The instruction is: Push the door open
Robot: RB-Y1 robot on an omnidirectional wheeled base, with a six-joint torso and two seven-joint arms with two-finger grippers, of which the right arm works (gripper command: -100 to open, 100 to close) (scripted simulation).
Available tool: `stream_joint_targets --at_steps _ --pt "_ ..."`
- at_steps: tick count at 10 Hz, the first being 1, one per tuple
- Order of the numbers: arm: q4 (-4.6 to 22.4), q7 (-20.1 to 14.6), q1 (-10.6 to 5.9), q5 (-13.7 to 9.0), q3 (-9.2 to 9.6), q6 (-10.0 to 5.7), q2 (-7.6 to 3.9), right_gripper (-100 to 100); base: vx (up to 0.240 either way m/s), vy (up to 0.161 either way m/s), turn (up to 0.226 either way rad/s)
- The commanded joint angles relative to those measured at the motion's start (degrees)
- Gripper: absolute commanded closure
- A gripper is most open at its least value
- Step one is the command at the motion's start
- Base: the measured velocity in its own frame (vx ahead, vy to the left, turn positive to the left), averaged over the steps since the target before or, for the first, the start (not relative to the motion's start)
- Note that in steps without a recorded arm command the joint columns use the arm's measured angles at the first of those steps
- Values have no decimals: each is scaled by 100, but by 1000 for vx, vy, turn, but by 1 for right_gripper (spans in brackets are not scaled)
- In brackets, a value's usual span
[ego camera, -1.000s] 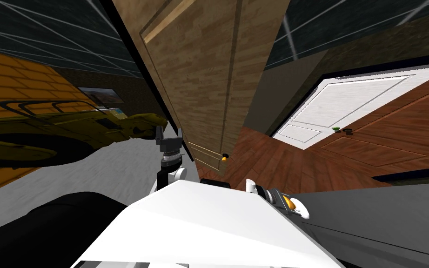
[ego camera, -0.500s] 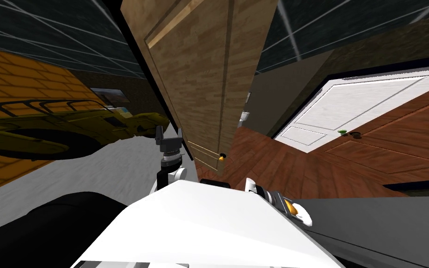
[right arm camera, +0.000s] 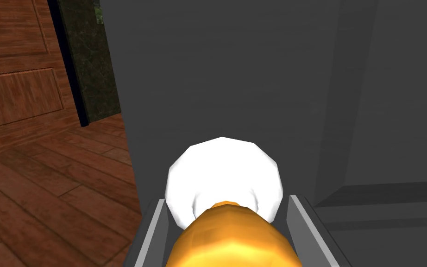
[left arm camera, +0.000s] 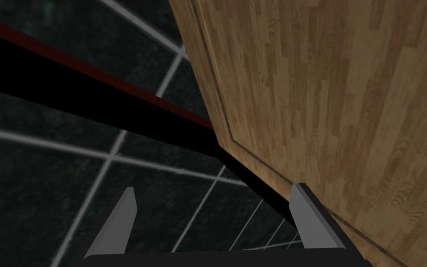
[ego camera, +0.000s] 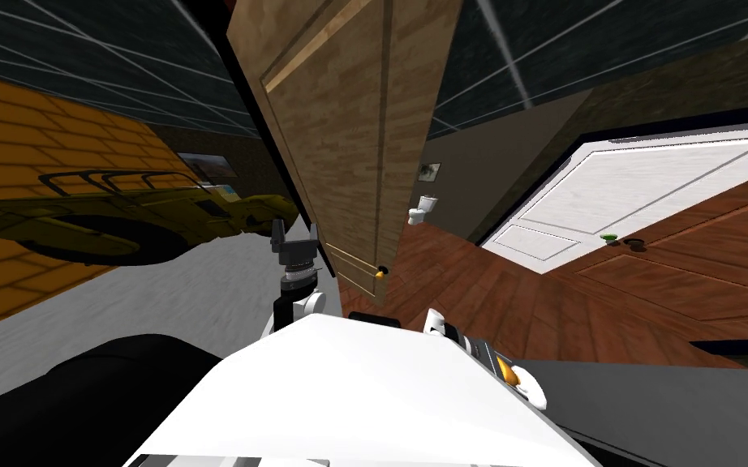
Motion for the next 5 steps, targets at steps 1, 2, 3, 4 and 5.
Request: stream_joint_targets --at_steps 1,2,3,4,5 --pt "141 1 -109 -100 -99 -171 23 100 -40 -173 90" --pt "178 14 -147 -149 -142 -234 54 100 -15 -168 59" --pt "118 21 -108 -113 -106 -176 51 100 -5 -70 10" --pt "126 17 -118 -197 -206 -234 -118 100 -38 -76 42" --pt "126 17 -119 -219 -230 -243 -150 100 -57 -126 43"
